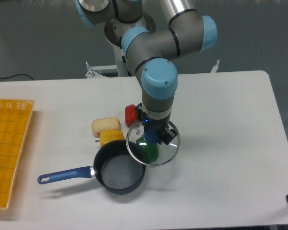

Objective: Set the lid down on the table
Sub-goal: 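Carry the glass lid away from the saucepan, moving past the green pepper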

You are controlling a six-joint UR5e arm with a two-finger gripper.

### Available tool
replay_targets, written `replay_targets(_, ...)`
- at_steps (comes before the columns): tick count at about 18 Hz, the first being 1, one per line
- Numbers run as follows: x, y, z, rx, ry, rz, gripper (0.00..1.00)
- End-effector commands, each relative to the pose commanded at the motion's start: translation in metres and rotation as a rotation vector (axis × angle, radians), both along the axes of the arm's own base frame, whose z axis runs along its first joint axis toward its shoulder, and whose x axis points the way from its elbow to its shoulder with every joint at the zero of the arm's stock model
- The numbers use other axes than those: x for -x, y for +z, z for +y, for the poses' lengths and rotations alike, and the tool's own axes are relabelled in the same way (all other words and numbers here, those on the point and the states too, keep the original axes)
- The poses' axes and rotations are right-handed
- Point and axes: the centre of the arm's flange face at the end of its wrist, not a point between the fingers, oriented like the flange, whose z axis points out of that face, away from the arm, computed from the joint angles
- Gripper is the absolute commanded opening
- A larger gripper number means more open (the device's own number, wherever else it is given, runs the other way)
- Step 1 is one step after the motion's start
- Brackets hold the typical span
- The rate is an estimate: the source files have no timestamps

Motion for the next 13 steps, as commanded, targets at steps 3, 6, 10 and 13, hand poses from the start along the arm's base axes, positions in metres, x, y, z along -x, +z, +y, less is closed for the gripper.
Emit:
replay_targets(3,0.006,-0.014,-0.004,0.030,-0.017,-0.001,0.43)
replay_targets(6,0.023,-0.015,-0.018,0.030,-0.043,-0.004,0.43)
replay_targets(10,0.035,-0.021,-0.033,0.039,-0.067,-0.014,0.43)
replay_targets(13,0.047,-0.029,-0.049,0.043,-0.084,-0.026,0.43)
